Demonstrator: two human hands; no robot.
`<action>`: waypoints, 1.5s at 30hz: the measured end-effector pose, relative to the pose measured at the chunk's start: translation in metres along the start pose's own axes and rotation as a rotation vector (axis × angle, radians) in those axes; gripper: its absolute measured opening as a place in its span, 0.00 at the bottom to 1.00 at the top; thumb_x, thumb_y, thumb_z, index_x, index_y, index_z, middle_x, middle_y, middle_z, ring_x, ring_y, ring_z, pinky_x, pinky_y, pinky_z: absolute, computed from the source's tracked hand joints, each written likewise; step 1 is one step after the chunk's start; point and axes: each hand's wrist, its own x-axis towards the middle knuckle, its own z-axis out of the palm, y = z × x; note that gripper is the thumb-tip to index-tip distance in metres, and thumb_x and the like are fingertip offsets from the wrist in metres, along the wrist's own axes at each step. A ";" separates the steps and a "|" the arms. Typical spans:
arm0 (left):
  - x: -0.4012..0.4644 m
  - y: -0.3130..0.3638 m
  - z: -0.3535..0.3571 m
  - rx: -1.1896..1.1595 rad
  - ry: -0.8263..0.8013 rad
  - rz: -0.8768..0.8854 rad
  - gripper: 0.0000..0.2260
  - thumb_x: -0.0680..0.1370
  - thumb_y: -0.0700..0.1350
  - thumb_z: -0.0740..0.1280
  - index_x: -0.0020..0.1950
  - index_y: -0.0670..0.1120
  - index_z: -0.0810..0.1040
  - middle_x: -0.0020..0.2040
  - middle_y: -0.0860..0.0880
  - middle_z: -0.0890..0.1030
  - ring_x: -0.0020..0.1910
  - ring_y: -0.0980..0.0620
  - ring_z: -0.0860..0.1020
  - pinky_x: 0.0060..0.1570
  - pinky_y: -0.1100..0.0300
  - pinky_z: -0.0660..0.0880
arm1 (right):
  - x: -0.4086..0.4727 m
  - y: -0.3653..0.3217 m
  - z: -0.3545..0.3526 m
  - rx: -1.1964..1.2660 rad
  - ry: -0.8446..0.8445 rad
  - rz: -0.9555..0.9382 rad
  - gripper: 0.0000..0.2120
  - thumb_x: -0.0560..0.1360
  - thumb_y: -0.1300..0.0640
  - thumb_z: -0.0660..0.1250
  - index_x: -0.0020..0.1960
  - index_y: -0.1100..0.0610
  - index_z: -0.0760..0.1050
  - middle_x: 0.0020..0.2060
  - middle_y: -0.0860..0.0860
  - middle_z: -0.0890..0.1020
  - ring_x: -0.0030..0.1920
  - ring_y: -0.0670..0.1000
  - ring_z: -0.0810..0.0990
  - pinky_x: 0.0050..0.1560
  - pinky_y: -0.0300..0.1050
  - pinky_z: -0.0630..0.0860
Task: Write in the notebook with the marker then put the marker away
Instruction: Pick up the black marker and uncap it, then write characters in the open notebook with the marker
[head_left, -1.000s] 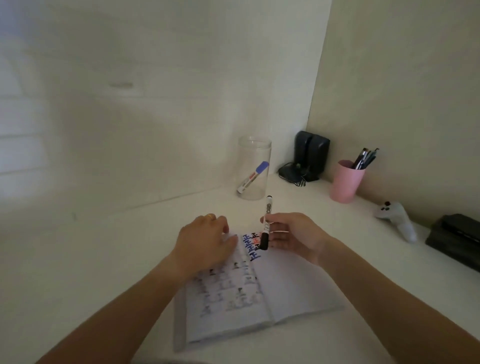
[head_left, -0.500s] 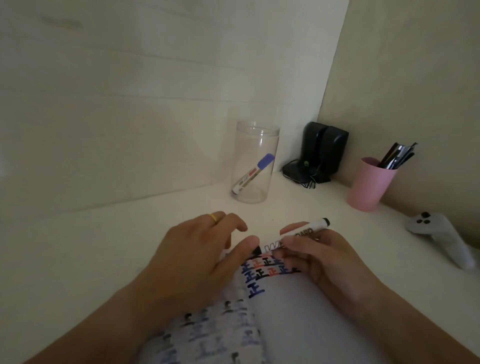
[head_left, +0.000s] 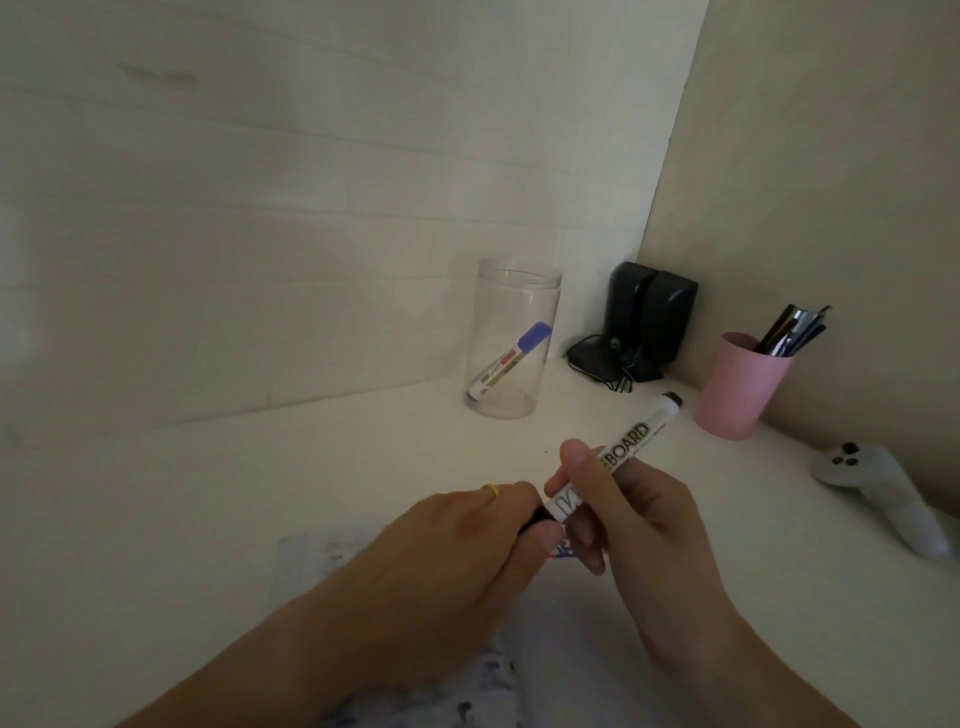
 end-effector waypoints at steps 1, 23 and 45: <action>-0.001 0.004 0.000 -0.111 0.004 -0.025 0.12 0.86 0.54 0.53 0.44 0.59 0.67 0.36 0.53 0.71 0.39 0.49 0.73 0.39 0.59 0.67 | 0.000 -0.002 0.001 0.026 -0.004 0.028 0.21 0.72 0.48 0.67 0.34 0.66 0.79 0.21 0.54 0.67 0.23 0.50 0.63 0.26 0.43 0.62; 0.004 0.003 -0.012 -1.253 0.038 -0.524 0.22 0.82 0.59 0.58 0.33 0.48 0.70 0.28 0.53 0.63 0.22 0.55 0.61 0.22 0.67 0.59 | 0.036 -0.002 -0.069 0.411 0.258 0.024 0.16 0.81 0.54 0.64 0.35 0.56 0.78 0.28 0.51 0.70 0.27 0.48 0.65 0.25 0.39 0.63; -0.010 -0.049 -0.020 -0.216 -0.185 -0.109 0.05 0.80 0.46 0.70 0.51 0.50 0.74 0.52 0.55 0.81 0.47 0.58 0.77 0.47 0.56 0.75 | -0.007 0.009 -0.026 0.000 0.046 0.222 0.03 0.73 0.66 0.72 0.41 0.63 0.84 0.29 0.59 0.80 0.28 0.53 0.77 0.30 0.43 0.75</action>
